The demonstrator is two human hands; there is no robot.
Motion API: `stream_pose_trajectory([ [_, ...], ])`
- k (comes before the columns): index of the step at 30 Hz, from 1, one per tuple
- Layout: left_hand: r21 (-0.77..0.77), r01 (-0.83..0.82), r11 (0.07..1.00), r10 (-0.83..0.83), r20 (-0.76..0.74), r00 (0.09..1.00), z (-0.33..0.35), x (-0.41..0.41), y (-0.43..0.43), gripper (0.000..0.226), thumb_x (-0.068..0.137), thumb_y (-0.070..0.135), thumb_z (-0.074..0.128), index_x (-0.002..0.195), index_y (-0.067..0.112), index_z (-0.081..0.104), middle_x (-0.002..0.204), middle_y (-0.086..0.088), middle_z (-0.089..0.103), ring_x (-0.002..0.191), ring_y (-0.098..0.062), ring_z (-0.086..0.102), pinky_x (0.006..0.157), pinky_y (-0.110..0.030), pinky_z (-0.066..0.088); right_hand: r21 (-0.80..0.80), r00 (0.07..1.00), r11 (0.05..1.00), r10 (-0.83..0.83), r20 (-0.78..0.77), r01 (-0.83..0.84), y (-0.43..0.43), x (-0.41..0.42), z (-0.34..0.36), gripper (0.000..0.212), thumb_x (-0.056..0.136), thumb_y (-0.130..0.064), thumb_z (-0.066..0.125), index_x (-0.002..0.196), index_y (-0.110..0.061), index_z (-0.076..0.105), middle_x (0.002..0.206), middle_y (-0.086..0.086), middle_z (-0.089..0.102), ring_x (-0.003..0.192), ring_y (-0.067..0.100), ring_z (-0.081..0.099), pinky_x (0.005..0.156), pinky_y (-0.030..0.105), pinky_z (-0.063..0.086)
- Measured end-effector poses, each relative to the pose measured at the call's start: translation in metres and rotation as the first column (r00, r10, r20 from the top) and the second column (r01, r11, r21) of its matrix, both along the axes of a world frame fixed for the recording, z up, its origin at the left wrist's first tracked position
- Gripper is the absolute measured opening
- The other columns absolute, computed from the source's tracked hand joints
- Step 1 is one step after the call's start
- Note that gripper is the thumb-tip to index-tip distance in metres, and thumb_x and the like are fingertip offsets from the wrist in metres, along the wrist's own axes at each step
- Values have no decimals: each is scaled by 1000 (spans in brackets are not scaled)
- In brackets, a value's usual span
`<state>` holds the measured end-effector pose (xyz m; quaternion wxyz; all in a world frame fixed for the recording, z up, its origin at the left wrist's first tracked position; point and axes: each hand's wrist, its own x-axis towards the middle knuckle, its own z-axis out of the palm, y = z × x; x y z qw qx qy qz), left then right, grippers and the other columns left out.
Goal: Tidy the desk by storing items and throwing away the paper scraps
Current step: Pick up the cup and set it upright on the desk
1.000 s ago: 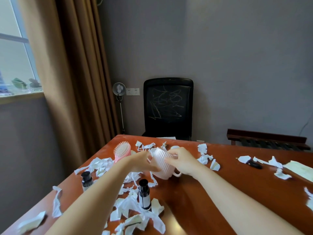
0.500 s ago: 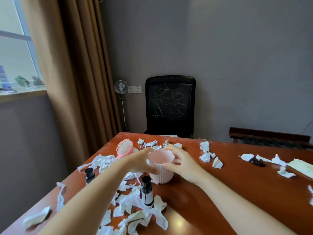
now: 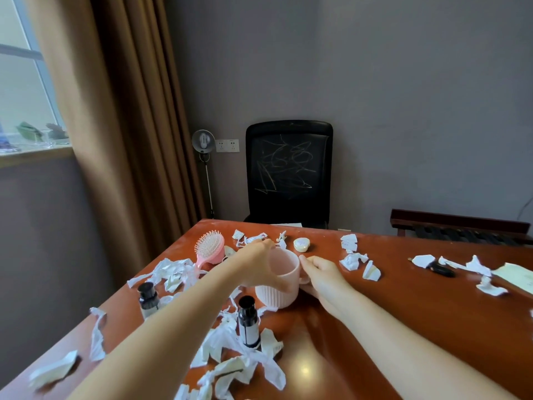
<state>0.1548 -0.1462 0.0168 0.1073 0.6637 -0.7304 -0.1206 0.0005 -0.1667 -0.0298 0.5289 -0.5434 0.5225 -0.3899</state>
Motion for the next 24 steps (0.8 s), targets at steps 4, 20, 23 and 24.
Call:
stream_pose_trajectory([
  [4, -111, -62, 992, 63, 6, 998, 11, 2, 8, 91, 64, 53, 78, 136, 17, 36, 126, -3, 48, 98, -12, 44, 72, -22, 42, -122, 989, 992, 5, -148, -23, -6, 7, 21, 32, 99, -34, 42, 112, -12, 60, 111, 12, 62, 103, 22, 59, 94, 36, 48],
  [20, -285, -348, 893, 334, -99, 937, 98, 103, 82, 81, 64, 50, 79, 127, 12, 45, 111, -2, 55, 90, -16, 54, 68, -24, 48, -207, 939, 919, 344, 4, -336, 8, 136, 114, 22, 100, -22, 42, 97, -9, 60, 69, -2, 52, 68, 9, 53, 95, 38, 51],
  [23, -310, -407, 859, 395, -104, 913, 98, 132, 95, 81, 63, 50, 79, 126, 12, 45, 113, -4, 55, 91, -17, 52, 68, -27, 49, -217, 923, 901, 384, -4, -376, 14, 172, 115, 18, 98, -20, 44, 90, -15, 60, 74, -1, 53, 78, 13, 55, 96, 41, 51],
  [24, -316, -431, 845, 419, -108, 902, 97, 141, 99, 80, 63, 51, 79, 124, 12, 45, 110, -3, 54, 90, -17, 52, 66, -27, 46, -224, 917, 893, 398, -13, -391, 15, 183, 114, 18, 97, -19, 44, 93, -15, 61, 79, 0, 55, 85, 16, 56, 95, 40, 51],
])
